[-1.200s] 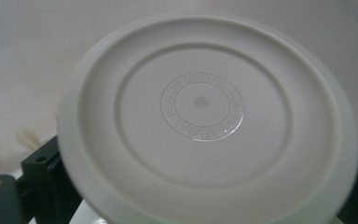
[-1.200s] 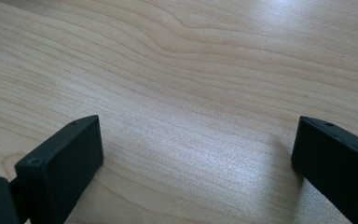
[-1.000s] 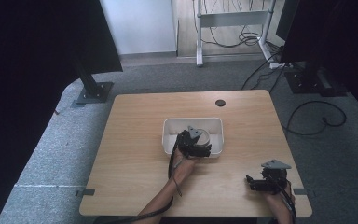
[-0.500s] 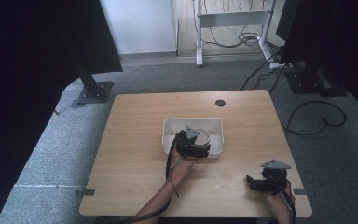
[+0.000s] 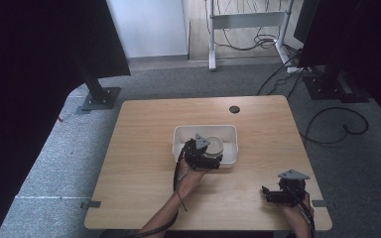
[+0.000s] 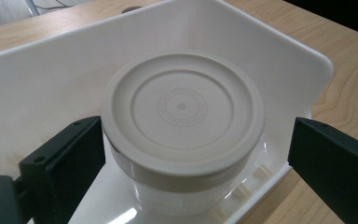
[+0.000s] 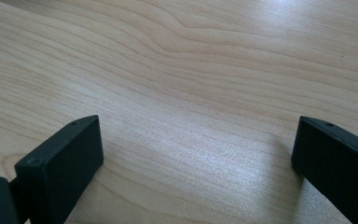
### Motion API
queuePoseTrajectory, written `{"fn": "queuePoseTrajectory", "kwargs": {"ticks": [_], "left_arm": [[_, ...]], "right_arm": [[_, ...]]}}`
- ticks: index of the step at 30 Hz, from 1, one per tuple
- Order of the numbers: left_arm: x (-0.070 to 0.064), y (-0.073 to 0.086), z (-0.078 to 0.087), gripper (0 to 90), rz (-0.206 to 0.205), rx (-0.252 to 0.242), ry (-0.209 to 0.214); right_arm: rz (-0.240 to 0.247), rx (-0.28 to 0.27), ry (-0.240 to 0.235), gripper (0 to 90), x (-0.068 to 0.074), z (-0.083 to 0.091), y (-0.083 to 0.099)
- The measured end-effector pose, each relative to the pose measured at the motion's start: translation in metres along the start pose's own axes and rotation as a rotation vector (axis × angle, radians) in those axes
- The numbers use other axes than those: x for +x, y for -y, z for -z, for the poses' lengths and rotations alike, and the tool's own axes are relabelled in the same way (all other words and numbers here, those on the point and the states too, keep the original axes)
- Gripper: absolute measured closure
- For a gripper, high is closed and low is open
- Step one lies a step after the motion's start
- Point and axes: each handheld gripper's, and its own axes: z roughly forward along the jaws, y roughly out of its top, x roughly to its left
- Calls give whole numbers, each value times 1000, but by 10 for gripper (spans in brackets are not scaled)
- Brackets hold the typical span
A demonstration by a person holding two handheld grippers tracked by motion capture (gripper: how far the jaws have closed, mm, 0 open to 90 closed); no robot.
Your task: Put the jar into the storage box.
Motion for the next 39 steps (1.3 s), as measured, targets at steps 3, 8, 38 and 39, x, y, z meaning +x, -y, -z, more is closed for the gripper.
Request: {"fn": "queuePoseTrajectory", "kwargs": {"ticks": [3,8,38,39], "left_arm": [[0,0,3,38,-5,-3,8],[0,1,8,39,-10,-9,25],[11,26,36,42,-13,-16,73],[12,27,37,43,-11,-18,78]], "right_arm": [[0,0,0,16,0,0,0],[0,0,0,16,0,0,0],[1,-1,0,16,0,0,0],[0,0,0,16,0,0,0]]}}
